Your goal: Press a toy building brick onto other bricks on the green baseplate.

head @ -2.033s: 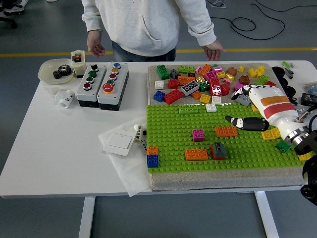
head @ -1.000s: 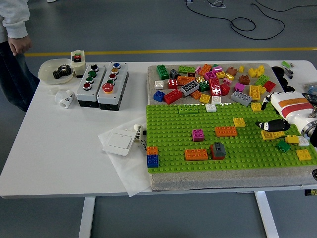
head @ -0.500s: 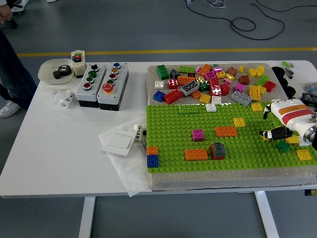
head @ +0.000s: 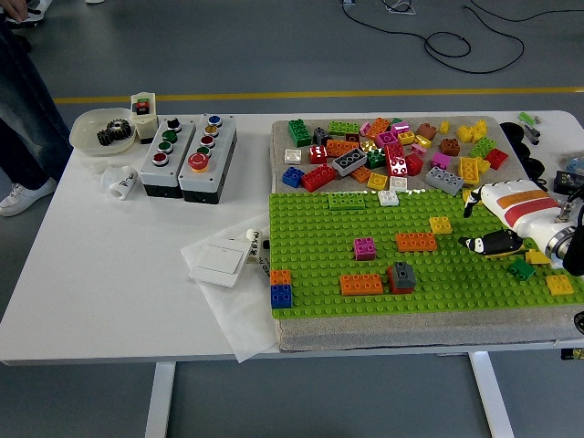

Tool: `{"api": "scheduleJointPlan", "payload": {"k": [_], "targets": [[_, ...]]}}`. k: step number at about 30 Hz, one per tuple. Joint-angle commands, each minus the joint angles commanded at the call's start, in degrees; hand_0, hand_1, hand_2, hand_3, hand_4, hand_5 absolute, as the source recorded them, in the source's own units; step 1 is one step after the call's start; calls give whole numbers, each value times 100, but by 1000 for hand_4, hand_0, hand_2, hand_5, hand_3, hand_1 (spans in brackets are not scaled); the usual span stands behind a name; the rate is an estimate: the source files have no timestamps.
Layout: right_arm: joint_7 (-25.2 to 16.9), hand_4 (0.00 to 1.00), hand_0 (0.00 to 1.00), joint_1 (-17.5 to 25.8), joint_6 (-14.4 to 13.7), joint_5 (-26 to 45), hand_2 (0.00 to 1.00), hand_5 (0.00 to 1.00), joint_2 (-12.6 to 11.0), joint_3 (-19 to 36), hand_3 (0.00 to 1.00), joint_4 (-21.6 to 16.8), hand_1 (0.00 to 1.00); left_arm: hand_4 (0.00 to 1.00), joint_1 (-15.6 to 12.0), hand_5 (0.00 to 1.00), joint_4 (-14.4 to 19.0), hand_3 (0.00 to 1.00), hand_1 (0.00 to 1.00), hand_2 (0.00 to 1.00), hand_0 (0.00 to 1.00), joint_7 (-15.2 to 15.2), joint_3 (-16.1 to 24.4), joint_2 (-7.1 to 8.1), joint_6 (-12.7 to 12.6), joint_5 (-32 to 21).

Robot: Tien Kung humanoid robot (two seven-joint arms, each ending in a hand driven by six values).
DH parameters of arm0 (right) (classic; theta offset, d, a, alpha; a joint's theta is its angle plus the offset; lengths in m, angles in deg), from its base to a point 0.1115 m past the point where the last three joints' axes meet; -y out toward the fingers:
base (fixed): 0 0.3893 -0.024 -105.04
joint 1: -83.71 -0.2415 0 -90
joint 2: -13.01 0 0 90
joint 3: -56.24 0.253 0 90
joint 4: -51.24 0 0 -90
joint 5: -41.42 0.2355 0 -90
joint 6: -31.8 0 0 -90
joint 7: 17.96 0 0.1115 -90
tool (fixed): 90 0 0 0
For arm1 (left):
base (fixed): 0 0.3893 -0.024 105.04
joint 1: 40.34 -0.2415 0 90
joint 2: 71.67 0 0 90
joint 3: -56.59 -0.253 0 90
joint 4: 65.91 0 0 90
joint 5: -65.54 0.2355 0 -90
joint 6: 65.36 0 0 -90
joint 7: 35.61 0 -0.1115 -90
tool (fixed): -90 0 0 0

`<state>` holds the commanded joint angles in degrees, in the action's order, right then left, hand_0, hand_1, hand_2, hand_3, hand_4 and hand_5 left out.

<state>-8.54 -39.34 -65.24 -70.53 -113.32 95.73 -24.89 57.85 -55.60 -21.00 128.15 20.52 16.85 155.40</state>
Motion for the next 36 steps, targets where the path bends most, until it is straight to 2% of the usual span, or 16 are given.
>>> {"api": "scheduleJointPlan", "payload": {"k": [6, 9, 12, 18, 25, 26, 31, 32, 36], "targets": [[59, 842, 681, -109, -143, 222, 683, 353, 73, -92, 546, -187, 651, 613, 11, 628, 0, 585, 791, 790, 794, -6, -33, 7, -9, -44], [107, 843, 681, -217, -149, 251, 687, 354, 120, -287, 548, -472, 652, 613, 17, 628, 0, 584, 788, 788, 794, -8, -25, 11, -11, -34], [127, 843, 681, -294, -148, 292, 687, 354, 185, -426, 548, -599, 652, 613, 19, 628, 0, 584, 788, 788, 794, -8, -24, 13, -11, -31], [222, 846, 681, -556, -167, 345, 688, 355, 462, -745, 548, -778, 654, 612, 34, 628, 0, 584, 787, 787, 791, -7, -29, 18, -8, -27], [386, 855, 685, -792, -102, 350, 696, 361, 721, -915, 557, -752, 657, 612, 45, 628, 0, 584, 788, 788, 790, -7, -35, 24, -12, -35], [467, 889, 706, -850, -45, 359, 726, 376, 790, -942, 600, -732, 675, 613, 47, 628, 0, 584, 787, 787, 790, -8, -33, 26, -14, -36], [672, 889, 706, -1045, 110, 434, 726, 376, 1005, -1049, 600, -679, 675, 613, 52, 628, 0, 584, 787, 787, 790, -8, -19, 35, -21, -22], [686, 942, 712, -1065, 127, 446, 736, 422, 1025, -1063, 630, -672, 686, 613, 53, 628, 0, 585, 782, 788, 787, -8, -16, 36, -21, -18], [822, 942, 712, -1263, 315, 551, 736, 422, 1204, -1220, 630, -577, 686, 613, 68, 628, 0, 585, 782, 788, 787, -1, 13, 40, -20, 24]]}}
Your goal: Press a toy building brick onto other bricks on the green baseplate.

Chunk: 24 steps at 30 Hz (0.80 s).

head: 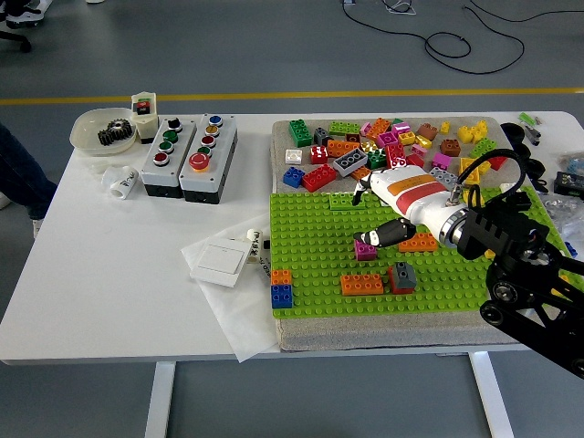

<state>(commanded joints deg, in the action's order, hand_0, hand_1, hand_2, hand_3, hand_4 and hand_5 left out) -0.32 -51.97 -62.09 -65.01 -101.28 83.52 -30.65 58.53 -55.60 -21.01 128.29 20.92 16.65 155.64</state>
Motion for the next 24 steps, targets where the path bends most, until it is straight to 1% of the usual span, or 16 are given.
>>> {"api": "scheduleJointPlan", "payload": {"k": [1, 2, 7, 8, 13, 14, 17, 19, 20, 24], "targets": [[31, 942, 712, -38, 47, 38, 736, 422, 35, -35, 630, 20, 686, 613, 3, 628, 0, 585, 782, 788, 787, 1, 1, 1, -2, -1], [83, 997, 714, -92, 133, 87, 741, 437, 90, -82, 719, 48, 694, 613, 6, 628, 0, 584, 780, 788, 780, 0, -1, 3, -4, -9], [252, 997, 714, -286, 417, 128, 741, 437, 293, -267, 719, 178, 694, 613, 19, 628, 0, 584, 780, 788, 780, -2, -21, 6, -18, -41], [287, 998, 716, -332, 472, 139, 744, 435, 339, -314, 761, 216, 701, 613, 23, 628, 0, 584, 779, 788, 778, -3, -24, 7, -20, -46], [429, 998, 716, -527, 681, 117, 744, 435, 535, -472, 761, 412, 701, 613, 40, 628, 0, 584, 779, 788, 778, -4, -61, 13, -31, -91], [445, 991, 713, -548, 701, 120, 728, 408, 557, -486, 722, 437, 692, 613, 43, 628, 0, 583, 779, 788, 778, -4, -68, 14, -33, -99], [490, 991, 713, -600, 767, 102, 728, 408, 615, -525, 722, 521, 692, 613, 52, 628, 0, 583, 779, 788, 778, -7, -98, 21, -38, -128], [540, 991, 713, -662, 861, 49, 728, 408, 666, -562, 722, 619, 692, 613, 61, 628, 0, 583, 779, 788, 778, -5, -97, 25, -40, -122], [551, 954, 691, -671, 884, 36, 708, 410, 675, -570, 638, 641, 660, 613, 62, 628, 0, 583, 778, 787, 776, -5, -99, 25, -40, -122], [560, 954, 691, -691, 969, 27, 708, 410, 699, -625, 638, 760, 660, 613, 63, 628, 0, 583, 778, 787, 776, -6, -112, 29, -49, -138]]}}
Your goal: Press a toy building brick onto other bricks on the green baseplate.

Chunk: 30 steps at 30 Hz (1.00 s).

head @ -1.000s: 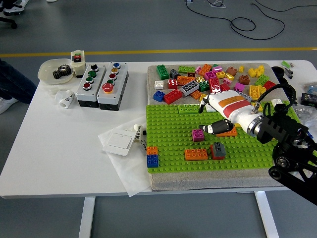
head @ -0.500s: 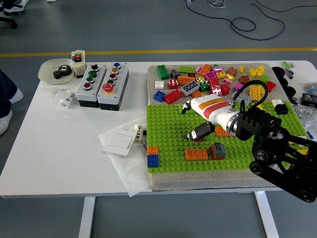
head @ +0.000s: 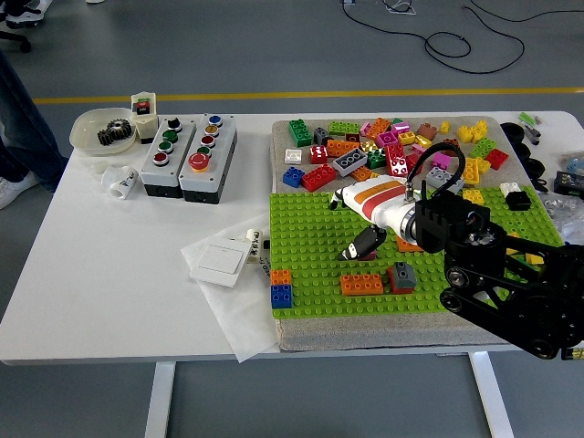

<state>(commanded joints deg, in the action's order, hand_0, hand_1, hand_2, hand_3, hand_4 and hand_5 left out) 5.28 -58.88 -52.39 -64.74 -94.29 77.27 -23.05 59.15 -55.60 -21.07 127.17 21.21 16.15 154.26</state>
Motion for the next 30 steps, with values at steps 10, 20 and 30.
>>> {"api": "scheduleJointPlan", "payload": {"k": [10, 20, 30], "targets": [[-51, 958, 684, 98, -28, -108, 692, 411, 31, -109, 613, 237, 642, 613, -32, 626, 0, 583, 777, 787, 769, 8, 20, -5, 0, 45], [-75, 952, 669, 201, -110, -289, 660, 392, 3, -117, 580, 341, 617, 612, -58, 624, 0, 582, 777, 789, 771, 9, 14, -6, 5, 50], [-101, 938, 659, 218, -103, -301, 638, 385, 5, -82, 566, 466, 604, 612, -52, 623, 0, 582, 777, 789, 771, 7, -5, -2, 11, 45]]}}
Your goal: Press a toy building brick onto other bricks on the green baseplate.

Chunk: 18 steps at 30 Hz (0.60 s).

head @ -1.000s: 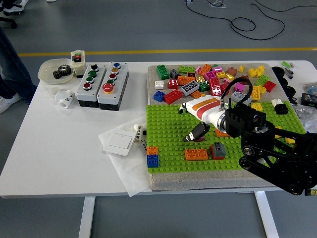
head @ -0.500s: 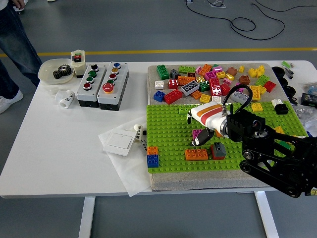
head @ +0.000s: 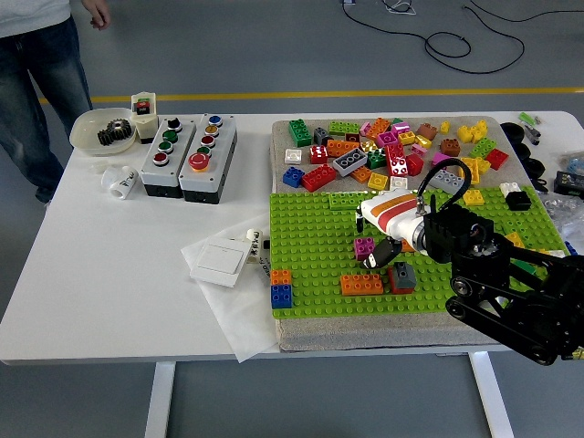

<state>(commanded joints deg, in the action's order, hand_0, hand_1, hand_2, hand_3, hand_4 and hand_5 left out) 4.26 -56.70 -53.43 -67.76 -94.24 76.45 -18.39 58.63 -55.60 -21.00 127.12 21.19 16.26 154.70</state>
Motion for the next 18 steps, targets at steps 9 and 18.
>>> {"api": "scheduleJointPlan", "payload": {"k": [9, 18], "targets": [[-66, 874, 637, 3, -61, 1, 603, 355, 14, 1, 519, 71, 573, 612, 24, 623, 0, 581, 777, 788, 769, -4, -28, 5, -9, -37], [-107, 857, 628, -1, -53, 33, 594, 353, 13, -10, 512, 90, 568, 612, 34, 623, 0, 581, 777, 785, 769, -8, -26, 7, -16, -39]]}}
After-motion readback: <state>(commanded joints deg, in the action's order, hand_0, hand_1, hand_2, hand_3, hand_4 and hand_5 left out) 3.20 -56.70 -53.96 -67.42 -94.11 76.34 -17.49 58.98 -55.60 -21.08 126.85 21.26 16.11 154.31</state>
